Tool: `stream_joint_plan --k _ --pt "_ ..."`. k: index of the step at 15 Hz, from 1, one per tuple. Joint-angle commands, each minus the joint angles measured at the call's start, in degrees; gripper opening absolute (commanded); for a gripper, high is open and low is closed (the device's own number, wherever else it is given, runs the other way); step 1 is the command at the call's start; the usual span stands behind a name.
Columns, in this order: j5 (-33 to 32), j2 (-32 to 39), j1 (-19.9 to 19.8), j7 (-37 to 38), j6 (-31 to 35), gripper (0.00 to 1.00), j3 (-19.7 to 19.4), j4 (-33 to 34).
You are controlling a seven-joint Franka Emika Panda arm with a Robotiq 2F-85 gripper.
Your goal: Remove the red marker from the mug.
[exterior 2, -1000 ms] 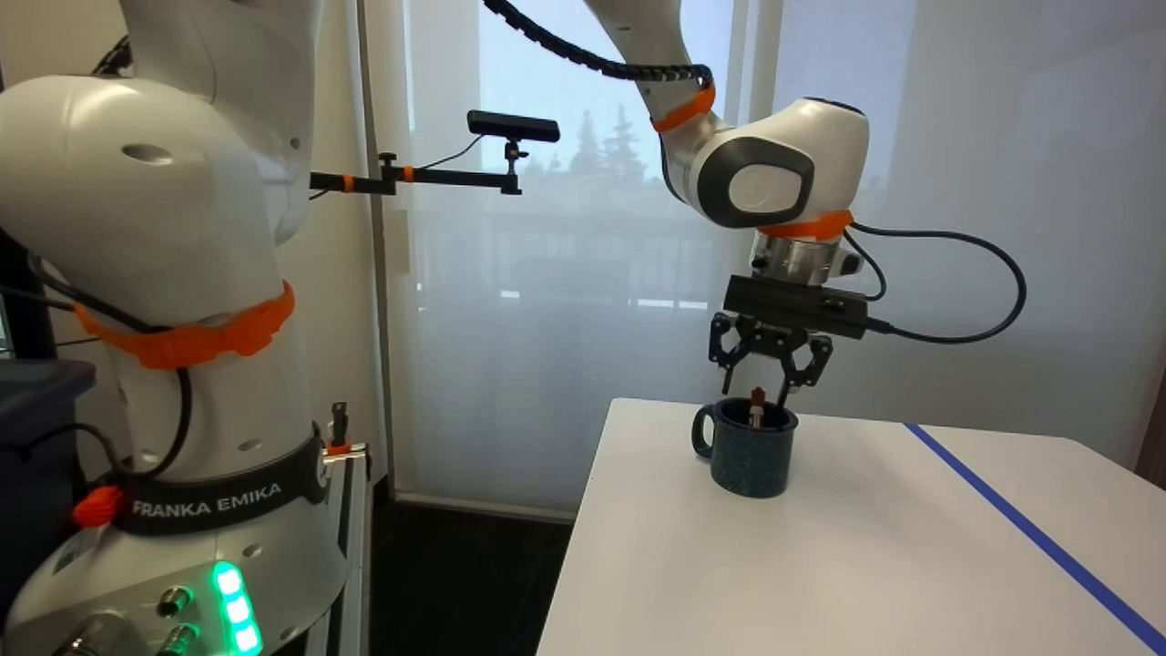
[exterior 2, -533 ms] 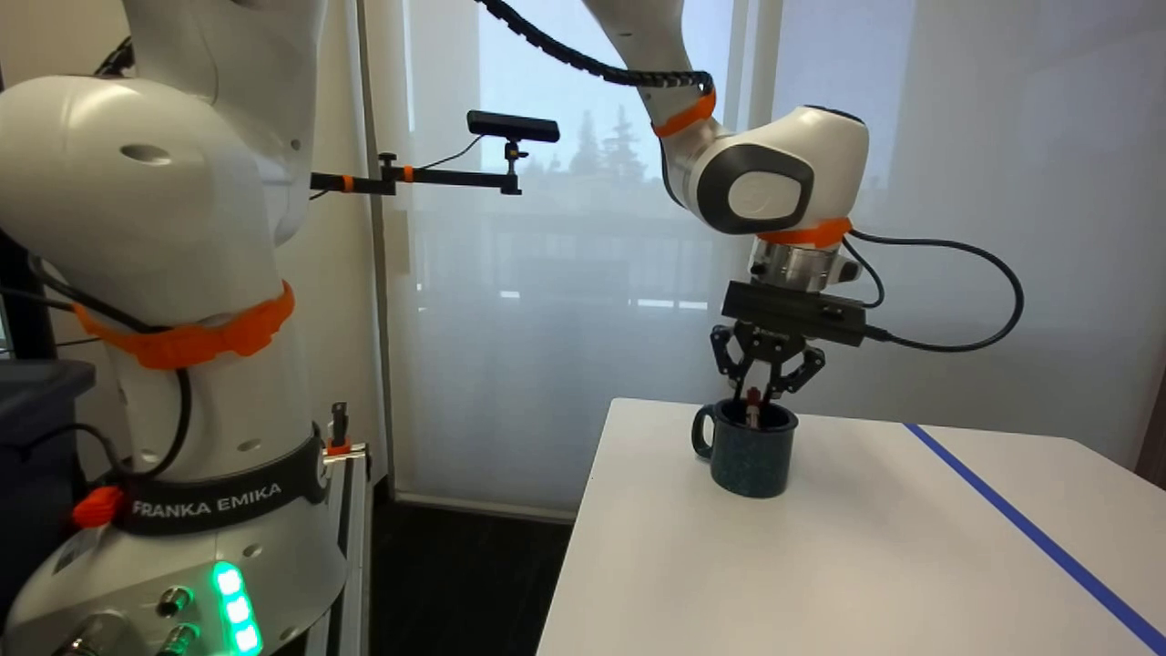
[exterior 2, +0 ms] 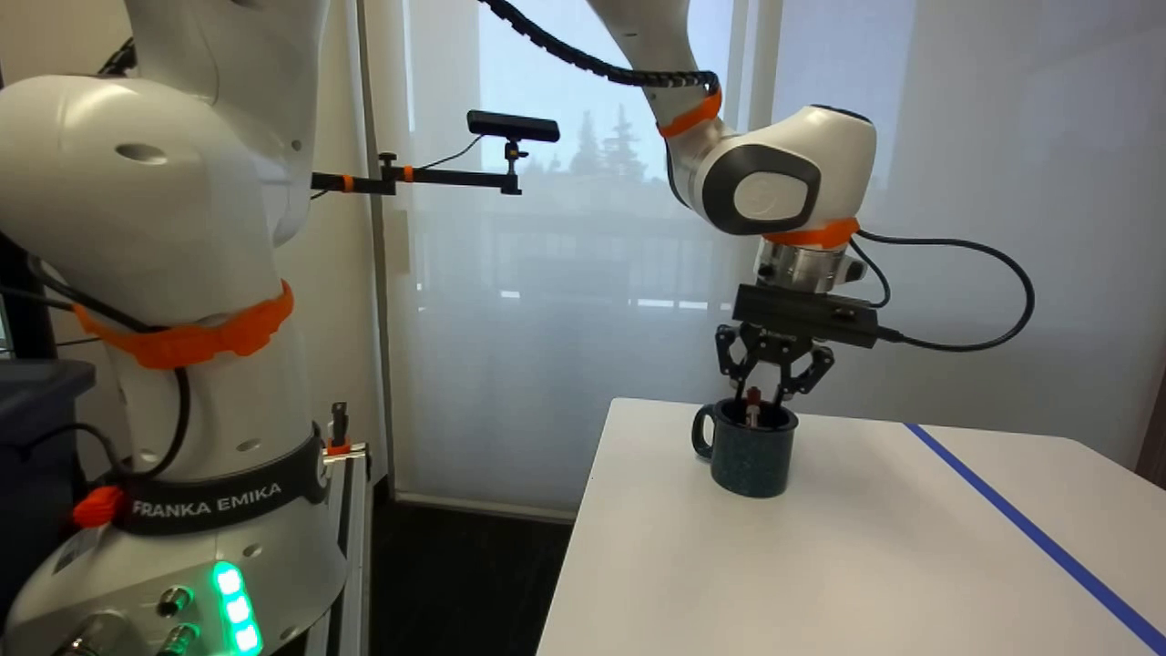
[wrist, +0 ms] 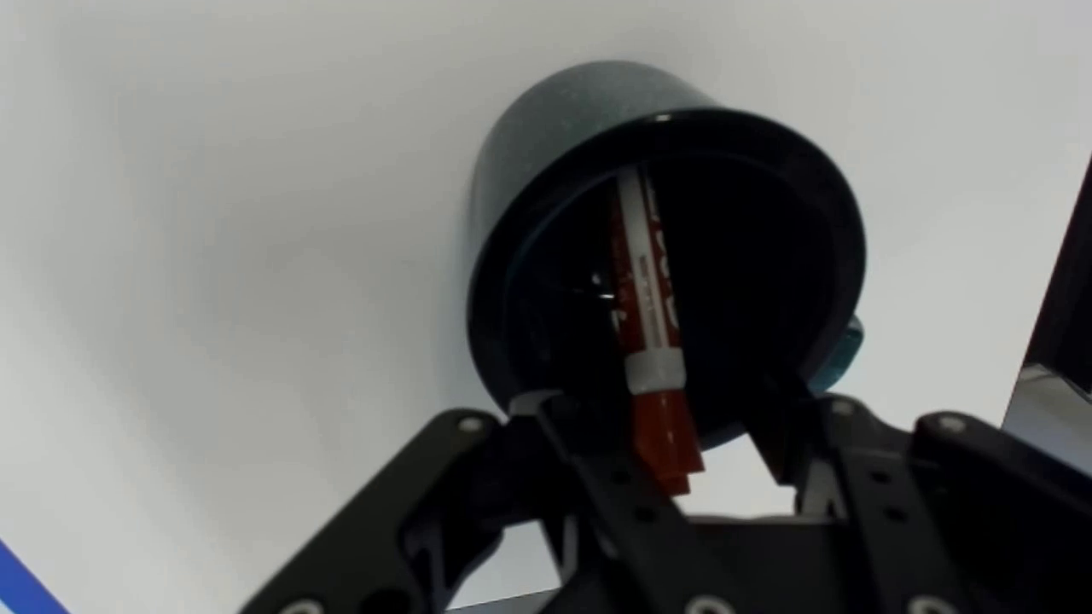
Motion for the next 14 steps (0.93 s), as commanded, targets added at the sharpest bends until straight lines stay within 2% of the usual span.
stream_joint_plan --k 1,2,6,9,10,11,13,14 --pt "1.54 1.28 -0.91 -3.05 0.11 0.57 1.04 1.36" --pt "1.65 1.57 -0.99 -3.53 0.15 0.51 1.12 1.55" --pt "2.71 3.24 -1.94 -6.71 0.49 0.52 1.71 2.83" --pt "3.3 4.22 -2.76 -8.66 0.6 0.42 2.16 3.69" --pt "3.26 4.36 -2.93 -8.97 0.51 0.44 2.21 3.92" --pt "3.36 4.44 -3.14 -9.27 0.4 0.28 2.26 4.17" --pt "3.35 4.21 -3.4 -9.54 0.28 0.23 2.31 4.16" --pt "3.44 3.96 -3.48 -9.54 0.16 0.11 2.33 4.09"
